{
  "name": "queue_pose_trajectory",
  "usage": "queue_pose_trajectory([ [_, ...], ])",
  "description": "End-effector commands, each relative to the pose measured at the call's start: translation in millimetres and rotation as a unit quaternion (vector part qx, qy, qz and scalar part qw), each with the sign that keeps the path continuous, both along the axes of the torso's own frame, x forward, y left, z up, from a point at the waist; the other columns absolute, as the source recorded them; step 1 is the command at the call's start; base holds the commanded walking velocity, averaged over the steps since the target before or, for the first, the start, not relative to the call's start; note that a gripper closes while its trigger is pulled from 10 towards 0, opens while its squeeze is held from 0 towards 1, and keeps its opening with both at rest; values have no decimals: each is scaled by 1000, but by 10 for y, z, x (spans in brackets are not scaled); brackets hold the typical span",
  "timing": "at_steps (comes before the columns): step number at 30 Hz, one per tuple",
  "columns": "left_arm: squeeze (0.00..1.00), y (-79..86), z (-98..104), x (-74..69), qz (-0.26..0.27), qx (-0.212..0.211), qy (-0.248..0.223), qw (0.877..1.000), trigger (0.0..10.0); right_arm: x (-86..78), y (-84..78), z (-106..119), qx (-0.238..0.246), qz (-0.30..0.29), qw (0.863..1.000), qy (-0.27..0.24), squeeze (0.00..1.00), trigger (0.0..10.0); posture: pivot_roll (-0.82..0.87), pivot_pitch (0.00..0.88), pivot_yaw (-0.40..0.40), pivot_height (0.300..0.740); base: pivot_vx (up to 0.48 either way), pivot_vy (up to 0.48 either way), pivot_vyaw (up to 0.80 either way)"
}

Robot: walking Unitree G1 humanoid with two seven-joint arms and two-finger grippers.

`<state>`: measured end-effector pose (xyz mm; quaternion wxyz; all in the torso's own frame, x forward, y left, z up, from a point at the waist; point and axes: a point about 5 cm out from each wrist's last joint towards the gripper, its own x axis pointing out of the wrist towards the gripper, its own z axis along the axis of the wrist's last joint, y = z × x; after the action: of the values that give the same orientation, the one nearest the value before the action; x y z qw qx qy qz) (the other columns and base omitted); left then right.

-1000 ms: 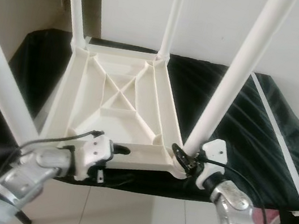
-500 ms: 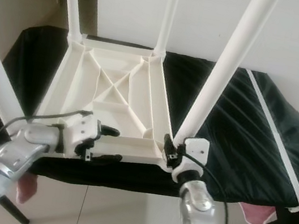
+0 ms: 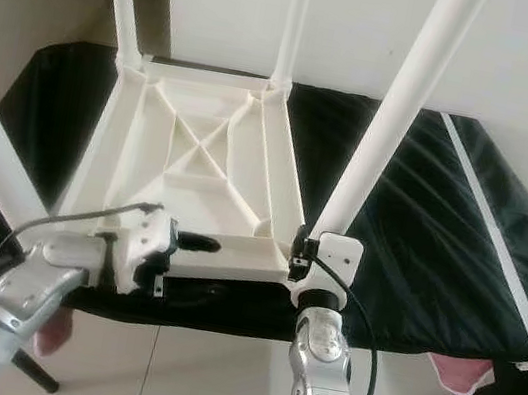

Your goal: Building children table

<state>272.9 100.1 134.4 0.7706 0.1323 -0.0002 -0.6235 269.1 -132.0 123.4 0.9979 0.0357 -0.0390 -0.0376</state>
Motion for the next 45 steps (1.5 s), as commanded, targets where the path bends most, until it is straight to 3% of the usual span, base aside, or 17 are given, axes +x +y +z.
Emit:
queue_pose_trajectory([
  [1,0,-38,0,-18,27,-11,2,1000,10000,-4,94,-132,27,-8,999,37,0,10000,-10,45,-23,740,0,0,0],
  [8,0,-108,29,-84,30,-22,2,999,10000,4,58,-73,21,5,1000,18,35,10000,2,52,-39,740,0,0,0],
  [9,0,-118,42,-94,34,-27,3,999,10000,6,30,-54,21,13,1000,13,1000,10000,3,54,-43,740,0,0,0],
  [16,0,-122,12,-213,34,-36,29,998,10000,-17,-97,50,18,54,998,-18,1000,10000,3,60,-55,740,0,0,0],
  [17,0,-90,-17,-243,31,-31,39,998,10000,-33,-129,70,14,73,997,-24,0,10000,4,60,-55,740,0,0,0],
  [22,0,49,-98,-300,22,-11,76,997,10000,-62,-218,120,-6,134,990,-36,0,10000,1,60,-55,740,0,0,0],
  [27,0,361,-184,-242,15,48,88,995,10000,-29,-338,204,-43,231,971,-34,0,10000,3,57,-50,740,0,0,0],
  [28,0,361,-184,-242,15,48,88,995,10000,-29,-338,204,-43,231,971,-34,0,10000,3,57,-50,740,0,0,0],
  [31,0,593,-236,-174,16,100,101,990,10000,15,-386,248,-65,285,956,-24,0,10000,3,58,-43,740,0,0,0],
  [38,0,846,-275,-45,27,156,108,981,10000,62,-416,290,-77,332,940,-14,0,10000,4,56,-28,740,0,0,0],
  [41,0,878,-283,-27,29,163,110,980,10000,63,-413,291,-81,342,936,-12,0,10000,4,56,-28,740,0,0,0],
  [42,0,961,-292,68,41,180,108,977,10000,80,-413,279,-89,360,929,-3,0,10000,-2,54,-18,740,0,0,0],
  [45,0,991,-271,142,44,186,101,976,10000,117,-413,276,-96,365,926,-2,0,10000,-4,51,-14,740,0,0,0],
])
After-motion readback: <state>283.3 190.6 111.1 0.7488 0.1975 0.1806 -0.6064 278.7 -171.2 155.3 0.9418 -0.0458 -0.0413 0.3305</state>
